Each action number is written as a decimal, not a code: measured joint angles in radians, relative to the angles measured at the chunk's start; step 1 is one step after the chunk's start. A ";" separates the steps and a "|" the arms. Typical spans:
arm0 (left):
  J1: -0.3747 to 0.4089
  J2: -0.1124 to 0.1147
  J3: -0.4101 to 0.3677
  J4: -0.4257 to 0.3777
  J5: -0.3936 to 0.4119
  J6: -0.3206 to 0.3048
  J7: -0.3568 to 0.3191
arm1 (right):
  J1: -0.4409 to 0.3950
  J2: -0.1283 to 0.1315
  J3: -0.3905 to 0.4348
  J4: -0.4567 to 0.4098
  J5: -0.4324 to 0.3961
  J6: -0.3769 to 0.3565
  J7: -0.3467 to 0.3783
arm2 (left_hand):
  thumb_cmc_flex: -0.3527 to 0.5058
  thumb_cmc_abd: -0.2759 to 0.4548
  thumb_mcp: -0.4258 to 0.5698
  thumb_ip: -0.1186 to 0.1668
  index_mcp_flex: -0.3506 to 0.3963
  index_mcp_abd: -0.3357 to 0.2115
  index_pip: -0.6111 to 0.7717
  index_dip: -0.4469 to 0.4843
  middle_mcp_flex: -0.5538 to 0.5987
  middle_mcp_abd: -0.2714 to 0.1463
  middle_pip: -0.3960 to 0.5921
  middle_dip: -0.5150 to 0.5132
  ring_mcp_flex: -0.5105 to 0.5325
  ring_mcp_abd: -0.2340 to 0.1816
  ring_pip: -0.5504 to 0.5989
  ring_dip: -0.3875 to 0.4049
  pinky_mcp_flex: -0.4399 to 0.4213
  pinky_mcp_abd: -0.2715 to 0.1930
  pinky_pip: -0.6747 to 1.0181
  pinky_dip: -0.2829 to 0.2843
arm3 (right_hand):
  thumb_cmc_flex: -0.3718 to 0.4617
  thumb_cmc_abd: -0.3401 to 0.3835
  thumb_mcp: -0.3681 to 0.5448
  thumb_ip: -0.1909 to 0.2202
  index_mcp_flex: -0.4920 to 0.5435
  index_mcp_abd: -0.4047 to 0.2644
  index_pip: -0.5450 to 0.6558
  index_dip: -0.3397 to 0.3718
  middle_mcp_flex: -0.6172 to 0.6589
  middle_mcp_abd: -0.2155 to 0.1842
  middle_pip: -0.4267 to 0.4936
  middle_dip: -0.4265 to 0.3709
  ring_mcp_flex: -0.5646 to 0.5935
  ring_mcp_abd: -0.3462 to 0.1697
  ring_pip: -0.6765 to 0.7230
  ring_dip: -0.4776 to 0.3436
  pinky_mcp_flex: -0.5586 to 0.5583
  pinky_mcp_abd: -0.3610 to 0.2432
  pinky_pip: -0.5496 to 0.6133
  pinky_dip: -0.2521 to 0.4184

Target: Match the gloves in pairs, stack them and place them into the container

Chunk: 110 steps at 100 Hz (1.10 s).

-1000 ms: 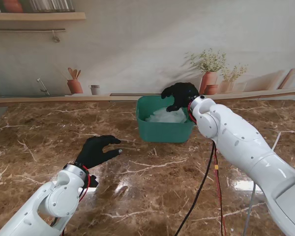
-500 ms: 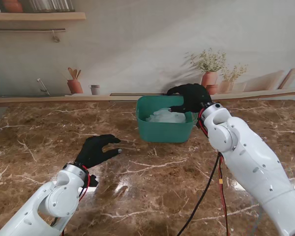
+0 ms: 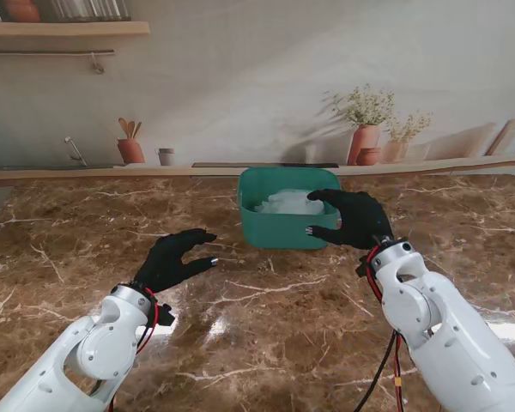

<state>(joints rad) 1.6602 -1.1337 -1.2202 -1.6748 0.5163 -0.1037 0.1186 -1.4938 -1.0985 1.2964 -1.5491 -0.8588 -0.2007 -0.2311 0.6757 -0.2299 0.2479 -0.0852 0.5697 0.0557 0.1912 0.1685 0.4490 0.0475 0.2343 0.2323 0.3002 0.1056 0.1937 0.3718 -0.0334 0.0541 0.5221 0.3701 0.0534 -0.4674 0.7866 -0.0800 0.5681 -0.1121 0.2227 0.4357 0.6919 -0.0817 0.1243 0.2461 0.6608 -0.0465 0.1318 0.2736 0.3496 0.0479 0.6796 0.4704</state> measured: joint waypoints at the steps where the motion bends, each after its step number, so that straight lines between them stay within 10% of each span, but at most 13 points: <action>1: 0.000 0.000 0.000 0.000 -0.003 -0.002 -0.001 | -0.006 0.000 0.001 -0.001 0.003 0.000 -0.004 | 0.000 0.001 -0.004 0.000 -0.006 0.000 -0.008 0.000 -0.005 -0.001 0.014 0.000 -0.008 -0.004 0.000 -0.001 0.000 -0.004 -0.008 -0.003 | -0.007 0.008 -0.007 0.000 -0.004 0.000 0.000 -0.001 -0.004 0.000 0.000 -0.001 -0.004 0.000 0.000 0.000 -0.001 0.000 0.000 -0.006; 38: -0.003 0.005 0.007 -0.001 -0.026 -0.070 -0.030 | -0.169 -0.020 0.036 -0.006 0.052 -0.012 -0.087 | 0.000 0.098 -0.221 0.021 -0.056 0.001 -0.033 -0.022 -0.074 -0.023 0.000 -0.014 -0.073 -0.045 -0.012 -0.037 0.010 -0.050 -0.118 -0.054 | -0.094 0.157 -0.024 0.021 -0.067 0.043 -0.076 -0.050 -0.072 0.001 -0.026 -0.039 -0.053 -0.009 -0.023 -0.027 -0.023 -0.048 -0.044 -0.073; 110: 0.017 0.002 -0.022 -0.024 -0.043 -0.134 -0.025 | -0.245 -0.025 0.090 -0.083 0.089 -0.073 -0.066 | -0.005 0.136 -0.233 0.021 -0.080 0.020 -0.043 -0.024 -0.086 -0.025 -0.011 -0.015 -0.074 -0.058 -0.023 -0.040 0.026 -0.107 -0.118 -0.092 | -0.116 0.203 -0.032 0.042 -0.092 0.091 -0.123 -0.088 -0.122 0.037 -0.045 -0.100 -0.103 -0.009 -0.039 -0.064 -0.046 -0.066 -0.069 -0.125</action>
<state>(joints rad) 1.6774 -1.1313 -1.2417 -1.6987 0.4733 -0.2376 0.0933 -1.7384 -1.1231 1.3862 -1.6324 -0.7699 -0.2732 -0.2969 0.6707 -0.0940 0.0149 -0.0642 0.4897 0.0758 0.1478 0.1444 0.3628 0.0229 0.2232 0.2177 0.2264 0.0478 0.1707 0.3318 -0.0072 -0.0525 0.4037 0.2782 -0.0629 -0.2640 0.7547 -0.0375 0.4760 -0.0210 0.0996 0.3476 0.5700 -0.0442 0.0791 0.1463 0.5573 -0.0555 0.0927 0.2092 0.3040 -0.0177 0.6106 0.3456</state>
